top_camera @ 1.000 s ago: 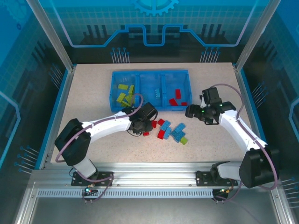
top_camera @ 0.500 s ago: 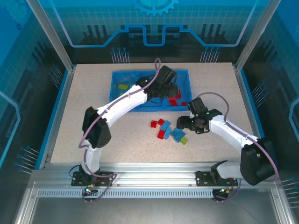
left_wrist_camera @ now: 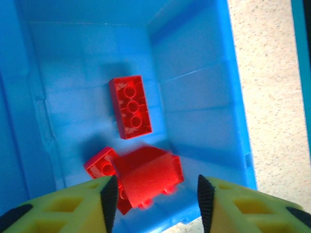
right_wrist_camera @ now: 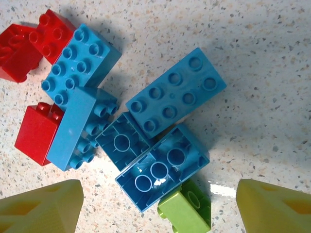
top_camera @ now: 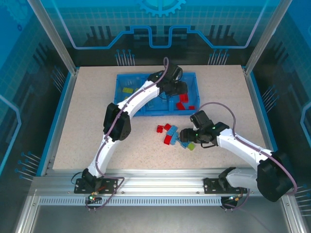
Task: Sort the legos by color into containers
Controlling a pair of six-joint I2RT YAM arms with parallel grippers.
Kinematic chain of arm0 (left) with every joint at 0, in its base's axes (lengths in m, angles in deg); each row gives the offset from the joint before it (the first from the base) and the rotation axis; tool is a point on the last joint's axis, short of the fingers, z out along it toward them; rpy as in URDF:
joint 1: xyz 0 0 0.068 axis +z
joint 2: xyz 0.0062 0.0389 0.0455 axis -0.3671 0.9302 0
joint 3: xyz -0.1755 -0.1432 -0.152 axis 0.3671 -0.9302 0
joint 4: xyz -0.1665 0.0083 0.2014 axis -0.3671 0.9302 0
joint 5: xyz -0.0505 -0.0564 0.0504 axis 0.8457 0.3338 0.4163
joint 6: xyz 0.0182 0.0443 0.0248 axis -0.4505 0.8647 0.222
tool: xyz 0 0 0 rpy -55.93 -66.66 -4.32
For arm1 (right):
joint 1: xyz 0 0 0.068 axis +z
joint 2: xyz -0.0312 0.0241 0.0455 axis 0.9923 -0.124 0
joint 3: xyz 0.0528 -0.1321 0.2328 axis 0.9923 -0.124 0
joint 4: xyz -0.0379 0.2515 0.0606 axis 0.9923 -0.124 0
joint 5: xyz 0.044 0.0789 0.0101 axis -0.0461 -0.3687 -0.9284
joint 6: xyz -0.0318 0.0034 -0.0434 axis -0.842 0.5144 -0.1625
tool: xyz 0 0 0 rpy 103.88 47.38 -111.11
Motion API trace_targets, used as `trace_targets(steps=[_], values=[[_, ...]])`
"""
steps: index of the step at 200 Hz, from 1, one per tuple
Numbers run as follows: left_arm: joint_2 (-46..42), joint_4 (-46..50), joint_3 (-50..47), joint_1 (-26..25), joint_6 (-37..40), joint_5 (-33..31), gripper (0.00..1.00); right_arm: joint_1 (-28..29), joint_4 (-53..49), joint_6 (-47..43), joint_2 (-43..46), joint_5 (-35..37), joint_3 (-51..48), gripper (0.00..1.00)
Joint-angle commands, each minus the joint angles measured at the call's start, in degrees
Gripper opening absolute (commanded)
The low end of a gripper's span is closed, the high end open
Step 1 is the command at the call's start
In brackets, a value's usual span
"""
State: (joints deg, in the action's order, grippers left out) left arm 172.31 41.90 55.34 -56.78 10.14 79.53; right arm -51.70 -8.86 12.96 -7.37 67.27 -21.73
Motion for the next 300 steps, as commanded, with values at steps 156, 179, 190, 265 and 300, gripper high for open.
trace_targets(steps=[156,179,190,265,300], values=[[-45.7,-15.6,-59.5,10.2,-5.6,1.3,0.99,22.8,-5.7,-12.5,-28.6,10.7,26.6,0.84],[-49.3,-14.9,-64.2,12.3,-5.6,0.8,0.99,22.6,-6.0,-13.7,-33.4,11.3,30.9,0.83],[-50.8,-14.3,-66.1,12.9,-5.7,-0.1,0.99,22.5,-6.8,-15.2,-35.7,12.4,33.2,0.82],[-60.2,-11.4,-79.1,21.7,-8.3,1.0,0.99,21.9,-12.1,-28.6,-43.4,18.5,41.6,0.74],[-63.3,-11.2,-83.5,25.0,-8.4,2.2,0.99,21.3,-13.9,-33.3,-44.1,19.3,42.7,0.72]])
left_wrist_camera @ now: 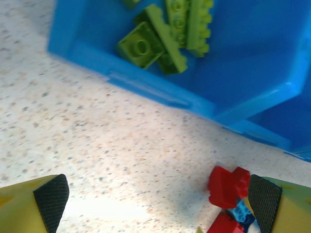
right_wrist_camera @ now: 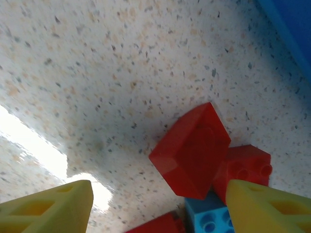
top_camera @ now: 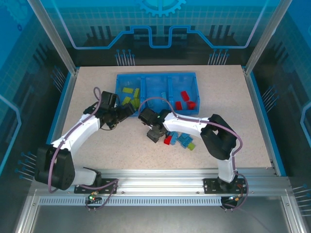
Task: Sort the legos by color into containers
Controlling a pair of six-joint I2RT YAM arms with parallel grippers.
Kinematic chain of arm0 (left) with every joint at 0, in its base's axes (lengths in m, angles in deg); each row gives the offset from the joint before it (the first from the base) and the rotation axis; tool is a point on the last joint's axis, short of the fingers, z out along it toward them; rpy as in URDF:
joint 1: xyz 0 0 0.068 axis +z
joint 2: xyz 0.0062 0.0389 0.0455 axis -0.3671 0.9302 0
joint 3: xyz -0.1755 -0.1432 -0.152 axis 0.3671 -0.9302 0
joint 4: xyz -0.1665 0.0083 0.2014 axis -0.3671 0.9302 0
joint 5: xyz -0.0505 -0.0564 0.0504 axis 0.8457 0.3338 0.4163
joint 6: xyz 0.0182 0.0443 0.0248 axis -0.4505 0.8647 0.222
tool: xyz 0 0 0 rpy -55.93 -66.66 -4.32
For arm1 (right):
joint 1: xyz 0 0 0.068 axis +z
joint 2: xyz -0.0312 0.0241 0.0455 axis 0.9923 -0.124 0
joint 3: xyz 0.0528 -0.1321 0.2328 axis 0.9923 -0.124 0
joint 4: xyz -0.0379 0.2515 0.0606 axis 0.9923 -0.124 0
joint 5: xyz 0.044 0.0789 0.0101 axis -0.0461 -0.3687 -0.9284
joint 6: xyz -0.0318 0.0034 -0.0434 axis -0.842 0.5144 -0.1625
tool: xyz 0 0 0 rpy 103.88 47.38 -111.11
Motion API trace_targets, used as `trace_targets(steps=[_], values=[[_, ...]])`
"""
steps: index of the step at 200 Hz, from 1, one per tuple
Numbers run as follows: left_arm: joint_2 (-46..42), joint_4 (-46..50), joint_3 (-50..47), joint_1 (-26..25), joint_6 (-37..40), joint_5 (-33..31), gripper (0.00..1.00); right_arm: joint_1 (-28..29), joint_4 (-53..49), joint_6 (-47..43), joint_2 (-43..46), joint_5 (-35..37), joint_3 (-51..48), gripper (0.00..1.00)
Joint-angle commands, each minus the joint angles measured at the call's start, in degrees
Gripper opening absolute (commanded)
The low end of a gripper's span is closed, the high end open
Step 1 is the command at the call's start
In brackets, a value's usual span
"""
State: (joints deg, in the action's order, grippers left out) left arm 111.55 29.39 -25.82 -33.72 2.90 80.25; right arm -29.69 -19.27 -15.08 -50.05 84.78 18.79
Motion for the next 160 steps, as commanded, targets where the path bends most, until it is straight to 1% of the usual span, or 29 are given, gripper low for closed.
trace_targets(steps=[1,13,57,85,98,131,160], values=[[-2.6,1.3,-2.4,1.9,-1.2,1.5,0.99,-0.8,-3.5,-5.3,-1.4,1.8,2.3,0.72],[-3.4,1.5,-3.5,2.7,-1.3,1.8,0.99,-1.0,-3.5,-6.4,-2.0,1.8,2.6,0.71],[-5.5,1.8,-5.8,4.6,-1.2,2.3,0.99,-0.9,-4.1,-9.5,-5.5,2.7,5.7,0.64],[-6.6,1.9,-6.8,5.3,-1.3,2.5,0.99,-0.9,-5.2,-10.7,-7.4,6.3,6.2,0.61],[-6.8,1.7,-7.2,5.5,-1.4,2.6,0.99,-1.1,-5.1,-10.6,-7.8,6.8,6.6,0.60],[-7.0,1.5,-7.8,5.7,-1.7,2.9,0.99,-1.4,-5.7,-10.7,-10.3,7.7,8.4,0.54],[-7.4,1.7,-8.2,5.9,-1.7,2.8,0.99,-1.3,-6.0,-10.9,-10.9,7.3,9.7,0.44]])
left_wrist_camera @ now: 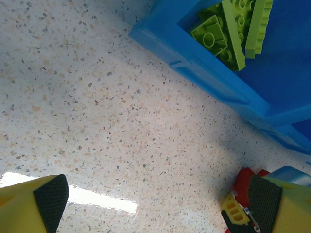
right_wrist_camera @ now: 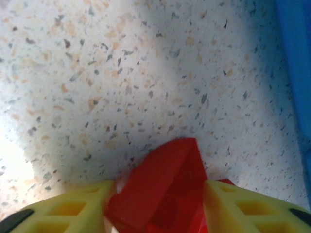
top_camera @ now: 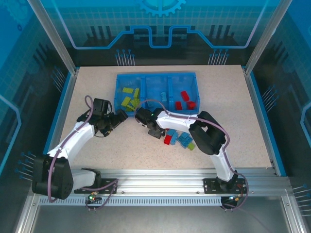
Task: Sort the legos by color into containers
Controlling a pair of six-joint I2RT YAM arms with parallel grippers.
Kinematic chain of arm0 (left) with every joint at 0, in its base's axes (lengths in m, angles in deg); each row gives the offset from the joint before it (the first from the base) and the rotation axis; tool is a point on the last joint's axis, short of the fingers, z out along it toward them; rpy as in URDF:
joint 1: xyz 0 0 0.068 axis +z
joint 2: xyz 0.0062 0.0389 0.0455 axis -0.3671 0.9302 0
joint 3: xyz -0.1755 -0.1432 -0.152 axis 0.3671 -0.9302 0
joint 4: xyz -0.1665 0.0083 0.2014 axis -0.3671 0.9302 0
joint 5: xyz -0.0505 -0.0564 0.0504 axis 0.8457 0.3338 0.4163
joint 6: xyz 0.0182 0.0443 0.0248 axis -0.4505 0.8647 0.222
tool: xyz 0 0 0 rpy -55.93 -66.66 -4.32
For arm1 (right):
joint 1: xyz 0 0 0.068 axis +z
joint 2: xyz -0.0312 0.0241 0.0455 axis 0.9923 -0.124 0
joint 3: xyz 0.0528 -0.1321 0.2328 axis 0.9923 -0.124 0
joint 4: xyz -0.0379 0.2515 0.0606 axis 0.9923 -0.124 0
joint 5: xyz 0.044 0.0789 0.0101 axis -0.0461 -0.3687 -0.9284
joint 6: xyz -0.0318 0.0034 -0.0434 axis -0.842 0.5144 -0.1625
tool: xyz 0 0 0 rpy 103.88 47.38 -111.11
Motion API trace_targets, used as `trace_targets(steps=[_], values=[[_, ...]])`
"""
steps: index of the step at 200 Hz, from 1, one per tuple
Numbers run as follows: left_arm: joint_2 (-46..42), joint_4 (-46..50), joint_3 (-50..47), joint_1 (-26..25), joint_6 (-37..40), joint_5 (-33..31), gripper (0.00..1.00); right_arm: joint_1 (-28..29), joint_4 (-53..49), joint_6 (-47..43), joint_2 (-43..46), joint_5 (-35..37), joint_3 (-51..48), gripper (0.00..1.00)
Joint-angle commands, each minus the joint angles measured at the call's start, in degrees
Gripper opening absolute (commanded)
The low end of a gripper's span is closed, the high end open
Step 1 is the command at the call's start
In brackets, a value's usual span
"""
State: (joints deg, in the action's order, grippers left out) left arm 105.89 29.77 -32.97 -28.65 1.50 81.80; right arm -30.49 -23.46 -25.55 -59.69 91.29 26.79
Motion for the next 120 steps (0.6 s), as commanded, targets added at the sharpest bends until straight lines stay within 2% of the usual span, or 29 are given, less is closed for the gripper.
trace_targets(steps=[1,46,68,88,120], values=[[-1.7,1.3,-1.0,0.8,-0.3,1.3,0.99,-0.5,-1.8,-0.5,-1.3,0.8,1.7,0.44],[-1.8,0.8,-1.9,0.9,-0.8,1.4,0.99,0.5,-2.9,0.2,-0.6,1.4,2.0,0.23],[-1.8,0.7,-2.2,0.9,-0.7,1.2,0.99,0.5,-3.3,1.4,2.5,0.1,2.0,0.20],[-1.8,0.4,-2.4,0.9,-0.6,1.3,0.99,-0.8,-2.4,3.4,7.0,-4.5,1.7,0.20],[-1.7,0.2,-2.9,0.9,0.0,1.3,0.99,-7.9,1.9,9.2,15.9,-14.4,-0.5,0.20]])
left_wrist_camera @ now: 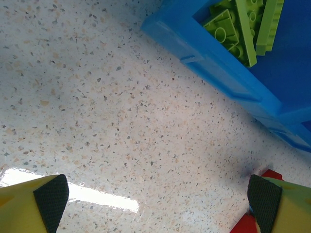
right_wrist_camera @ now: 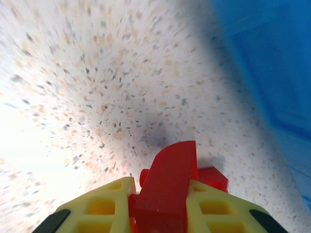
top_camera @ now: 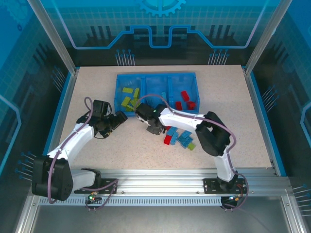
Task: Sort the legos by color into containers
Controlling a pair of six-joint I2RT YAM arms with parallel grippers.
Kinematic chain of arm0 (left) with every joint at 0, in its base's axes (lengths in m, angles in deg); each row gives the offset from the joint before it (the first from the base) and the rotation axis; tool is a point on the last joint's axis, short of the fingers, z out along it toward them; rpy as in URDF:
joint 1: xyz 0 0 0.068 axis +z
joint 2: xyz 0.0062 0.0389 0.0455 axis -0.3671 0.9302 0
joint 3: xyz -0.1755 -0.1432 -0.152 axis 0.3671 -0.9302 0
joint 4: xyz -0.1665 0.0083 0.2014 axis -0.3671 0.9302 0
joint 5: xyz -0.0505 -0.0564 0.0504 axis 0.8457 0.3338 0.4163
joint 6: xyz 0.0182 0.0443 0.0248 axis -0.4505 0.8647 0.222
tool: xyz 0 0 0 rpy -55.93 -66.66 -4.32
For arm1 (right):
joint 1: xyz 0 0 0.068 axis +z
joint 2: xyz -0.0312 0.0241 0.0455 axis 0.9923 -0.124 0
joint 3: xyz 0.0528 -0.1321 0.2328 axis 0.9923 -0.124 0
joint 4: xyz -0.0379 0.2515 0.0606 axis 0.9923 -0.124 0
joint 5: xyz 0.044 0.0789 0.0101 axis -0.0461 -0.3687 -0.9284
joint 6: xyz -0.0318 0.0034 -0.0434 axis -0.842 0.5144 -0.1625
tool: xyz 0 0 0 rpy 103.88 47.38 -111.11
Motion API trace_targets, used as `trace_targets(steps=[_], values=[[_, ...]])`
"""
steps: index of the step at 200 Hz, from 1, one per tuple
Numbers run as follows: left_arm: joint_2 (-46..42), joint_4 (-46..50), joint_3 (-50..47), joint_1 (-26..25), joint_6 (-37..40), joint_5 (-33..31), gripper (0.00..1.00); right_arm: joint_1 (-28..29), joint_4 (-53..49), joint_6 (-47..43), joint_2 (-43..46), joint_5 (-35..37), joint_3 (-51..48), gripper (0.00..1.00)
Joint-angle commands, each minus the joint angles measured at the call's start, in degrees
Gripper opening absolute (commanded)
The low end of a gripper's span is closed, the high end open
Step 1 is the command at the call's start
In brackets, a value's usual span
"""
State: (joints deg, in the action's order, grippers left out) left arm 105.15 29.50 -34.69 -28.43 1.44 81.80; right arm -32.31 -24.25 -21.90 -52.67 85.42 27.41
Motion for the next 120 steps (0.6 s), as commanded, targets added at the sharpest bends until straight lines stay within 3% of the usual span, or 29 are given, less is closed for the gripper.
trace_targets(steps=[1,30,61,105,120], values=[[-1.0,0.5,-1.2,0.7,0.0,1.3,0.99,-6.4,2.9,5.8,9.2,-9.0,-1.2,0.20],[-1.1,-0.1,-1.6,0.6,0.1,1.8,0.99,-18.1,7.8,13.9,16.1,-16.5,-4.5,0.20],[-1.2,-1.3,-2.5,-1.1,0.3,2.5,0.99,-26.7,4.0,18.0,13.3,-15.6,-1.1,0.19],[1.3,-0.6,-0.5,-13.4,1.8,-2.0,0.99,-31.0,-2.8,21.1,1.7,-16.8,10.4,0.22],[3.0,-0.9,0.5,-17.9,1.8,-3.3,0.99,-31.1,-4.3,21.6,-1.1,-16.4,13.8,0.30]])
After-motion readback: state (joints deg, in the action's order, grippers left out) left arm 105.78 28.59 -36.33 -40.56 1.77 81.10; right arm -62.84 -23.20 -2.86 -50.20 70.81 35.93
